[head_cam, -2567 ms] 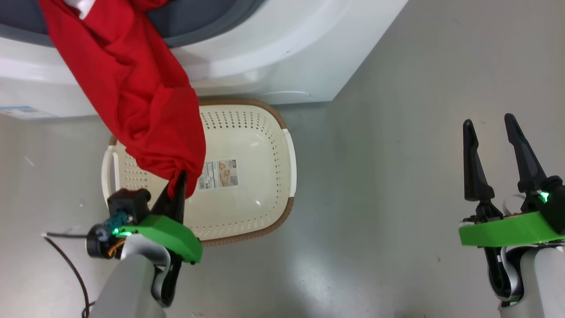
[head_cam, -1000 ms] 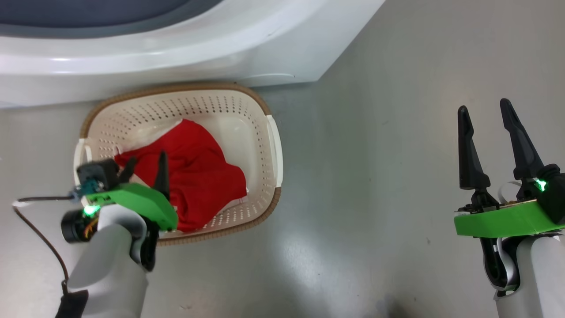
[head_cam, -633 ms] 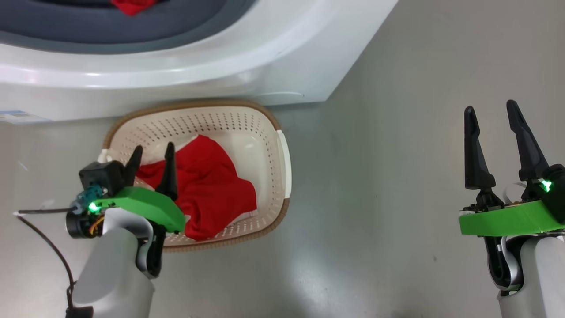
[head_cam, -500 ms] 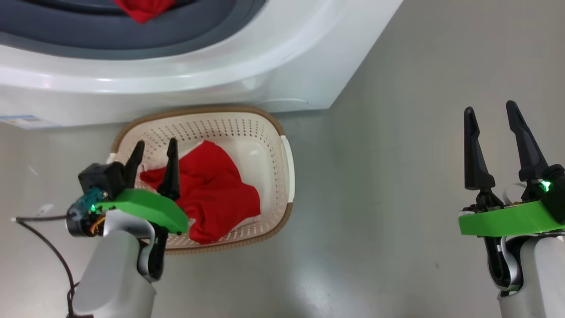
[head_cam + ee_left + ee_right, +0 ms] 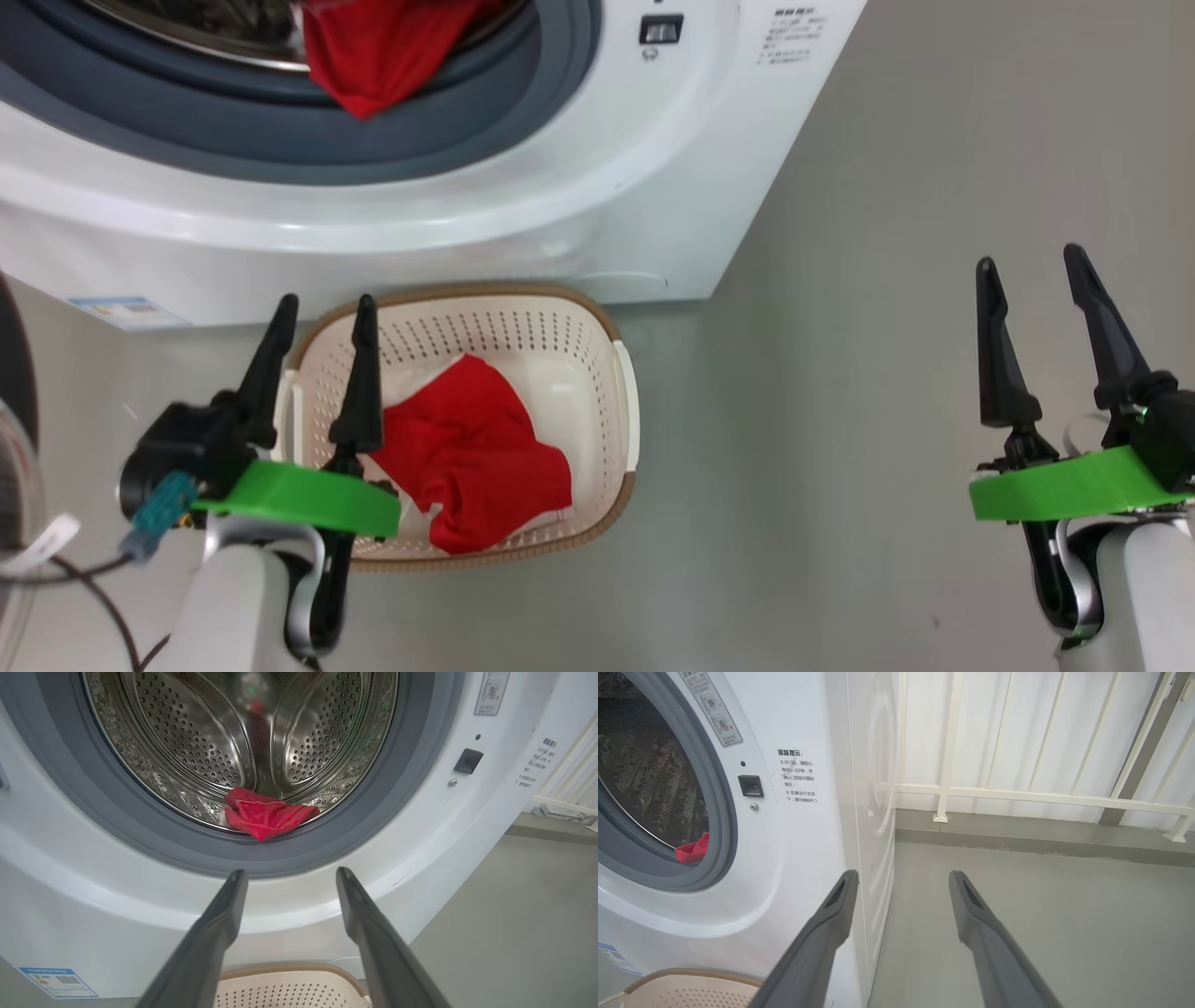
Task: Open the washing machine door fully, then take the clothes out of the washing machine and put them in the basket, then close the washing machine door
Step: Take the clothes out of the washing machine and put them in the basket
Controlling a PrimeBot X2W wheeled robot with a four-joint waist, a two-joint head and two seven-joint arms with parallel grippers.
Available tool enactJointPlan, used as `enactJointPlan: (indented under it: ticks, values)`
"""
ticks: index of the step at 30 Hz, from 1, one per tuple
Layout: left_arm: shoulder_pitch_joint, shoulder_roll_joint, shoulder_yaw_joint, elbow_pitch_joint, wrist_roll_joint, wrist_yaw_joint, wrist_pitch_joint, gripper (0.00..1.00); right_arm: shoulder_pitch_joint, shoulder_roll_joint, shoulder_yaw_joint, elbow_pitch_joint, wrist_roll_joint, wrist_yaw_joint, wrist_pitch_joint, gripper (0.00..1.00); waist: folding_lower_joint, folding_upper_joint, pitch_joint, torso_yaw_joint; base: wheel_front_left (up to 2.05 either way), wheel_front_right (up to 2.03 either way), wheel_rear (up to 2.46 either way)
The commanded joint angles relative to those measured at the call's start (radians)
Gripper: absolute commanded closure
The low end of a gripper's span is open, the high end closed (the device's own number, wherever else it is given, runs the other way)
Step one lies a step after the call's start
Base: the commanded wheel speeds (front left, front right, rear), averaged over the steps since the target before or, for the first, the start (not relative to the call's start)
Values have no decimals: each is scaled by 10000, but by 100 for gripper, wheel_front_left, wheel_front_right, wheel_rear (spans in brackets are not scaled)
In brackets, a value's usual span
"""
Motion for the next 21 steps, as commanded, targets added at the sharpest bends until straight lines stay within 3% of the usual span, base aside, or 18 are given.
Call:
enactJointPlan:
  ticks: [1,21]
  values:
    - [475,173,377,-786,58,131,-80,0,194,-83,142,-231,-151,62,-65,0,0,0,-412,104,0,0,0]
    - [2906,170,308,-2797,641,607,-80,0,1682,-83,103,-419,-118,62,-65,0,0,0,-2326,102,0,0,0]
